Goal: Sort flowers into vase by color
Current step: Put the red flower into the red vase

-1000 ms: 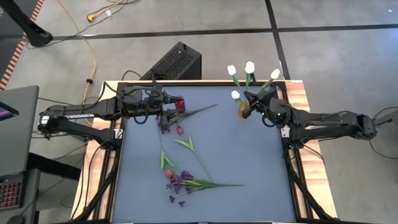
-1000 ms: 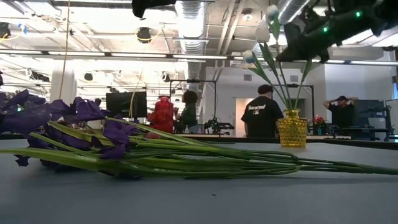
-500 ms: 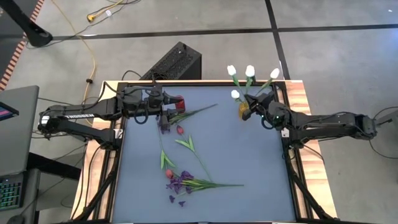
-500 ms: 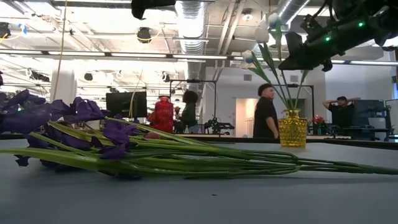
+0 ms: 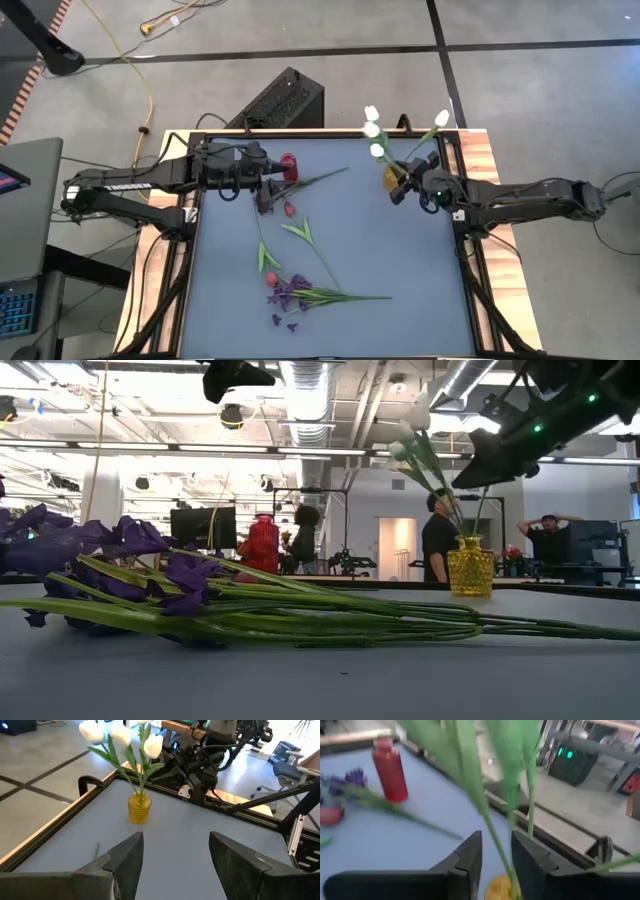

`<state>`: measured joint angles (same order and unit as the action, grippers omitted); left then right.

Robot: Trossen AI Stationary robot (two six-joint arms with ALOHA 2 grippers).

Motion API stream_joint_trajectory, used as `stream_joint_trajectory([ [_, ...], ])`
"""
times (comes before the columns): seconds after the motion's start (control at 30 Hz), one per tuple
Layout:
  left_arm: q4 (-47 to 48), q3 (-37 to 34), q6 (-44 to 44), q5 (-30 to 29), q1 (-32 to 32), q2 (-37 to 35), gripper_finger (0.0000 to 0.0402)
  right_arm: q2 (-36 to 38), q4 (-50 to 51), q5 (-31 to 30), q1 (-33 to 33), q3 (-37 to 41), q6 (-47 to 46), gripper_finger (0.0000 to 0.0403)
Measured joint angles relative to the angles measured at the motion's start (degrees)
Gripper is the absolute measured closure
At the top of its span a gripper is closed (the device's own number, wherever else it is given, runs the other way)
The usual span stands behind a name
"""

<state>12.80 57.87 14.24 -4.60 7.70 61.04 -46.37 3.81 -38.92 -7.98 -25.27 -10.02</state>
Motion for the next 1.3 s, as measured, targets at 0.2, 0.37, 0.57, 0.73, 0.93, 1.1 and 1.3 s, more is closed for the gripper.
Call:
stream_joint_trajectory([
  [0.2,1.15,0.00,-4.70,5.54,0.00,0.00,0.0187,0.00,19.74,0.53,2.79,-7.73,-5.15,0.0194],
  [0.37,3.28,-0.01,-8.01,11.12,-0.04,1.19,0.0187,0.00,28.98,9.78,6.25,-12.18,-15.23,0.0160],
  [0.57,5.14,0.00,-8.28,19.07,-2.37,5.25,0.0187,-0.99,23.27,23.81,14.35,-13.03,-29.62,0.0166],
  [0.73,7.36,0.00,-15.99,20.40,-7.77,10.31,0.0187,-6.14,14.07,20.00,25.71,-13.03,-35.11,0.0181],
  [0.93,6.85,-0.02,-19.81,20.81,-14.22,17.57,0.0187,-13.80,5.58,17.73,35.63,-13.03,-46.21,0.0199],
  [1.1,6.59,-0.02,-25.09,16.95,-18.44,24.15,0.0187,-21.19,-0.15,16.90,40.86,-13.03,-53.03,0.0214],
  [1.3,2.39,-0.02,-34.41,6.51,-21.22,33.62,0.0187,-27.88,-7.81,17.23,43.55,-13.03,-52.46,0.0228],
])
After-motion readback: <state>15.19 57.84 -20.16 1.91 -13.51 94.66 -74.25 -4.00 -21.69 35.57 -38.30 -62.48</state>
